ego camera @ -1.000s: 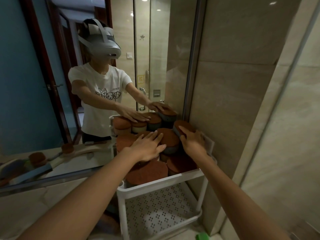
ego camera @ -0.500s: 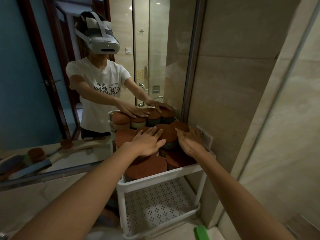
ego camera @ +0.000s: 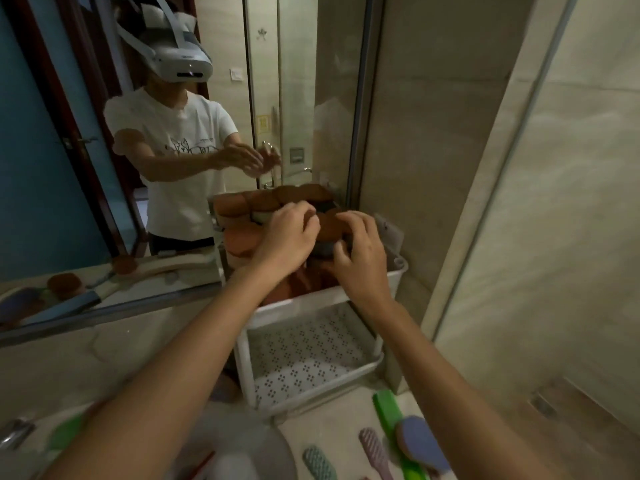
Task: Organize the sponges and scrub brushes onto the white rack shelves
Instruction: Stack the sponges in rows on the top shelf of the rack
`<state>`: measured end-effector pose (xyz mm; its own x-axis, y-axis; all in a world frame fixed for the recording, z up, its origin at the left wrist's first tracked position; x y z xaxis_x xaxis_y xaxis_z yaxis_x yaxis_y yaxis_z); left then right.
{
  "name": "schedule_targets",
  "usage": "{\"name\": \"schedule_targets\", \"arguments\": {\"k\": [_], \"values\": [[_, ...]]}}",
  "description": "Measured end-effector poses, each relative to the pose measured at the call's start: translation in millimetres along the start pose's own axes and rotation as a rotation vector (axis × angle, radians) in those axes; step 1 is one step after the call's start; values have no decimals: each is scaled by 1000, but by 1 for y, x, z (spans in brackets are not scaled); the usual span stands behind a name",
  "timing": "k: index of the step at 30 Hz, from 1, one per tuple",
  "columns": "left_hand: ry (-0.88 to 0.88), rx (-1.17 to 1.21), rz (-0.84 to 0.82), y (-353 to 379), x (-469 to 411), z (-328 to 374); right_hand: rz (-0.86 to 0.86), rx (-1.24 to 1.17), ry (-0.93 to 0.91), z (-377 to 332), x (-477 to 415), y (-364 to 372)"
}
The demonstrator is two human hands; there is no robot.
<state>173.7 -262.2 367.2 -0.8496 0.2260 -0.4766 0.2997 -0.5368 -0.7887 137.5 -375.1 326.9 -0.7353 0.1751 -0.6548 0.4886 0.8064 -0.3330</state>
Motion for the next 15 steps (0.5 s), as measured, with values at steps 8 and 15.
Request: {"name": "schedule_targets", "arguments": {"k": [8,15], "values": [[-172,198,-102,58,147,2,2,-40,185,35,145,-12],[-419,145,-684,152,246,-15,-415,411,650,148,257,-47]]}}
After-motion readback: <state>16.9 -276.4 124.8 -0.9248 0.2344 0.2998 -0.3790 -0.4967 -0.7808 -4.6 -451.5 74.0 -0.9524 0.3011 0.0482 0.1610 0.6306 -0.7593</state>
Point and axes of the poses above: each hand's wrist, its own x-axis away from the middle knuckle, its own y-axis out of the palm, z = x × y, the point moved 1 cm from there along -x, towards the middle knuckle, and after that the axes turned 12 degrees about -x, right-handed, at the moved point
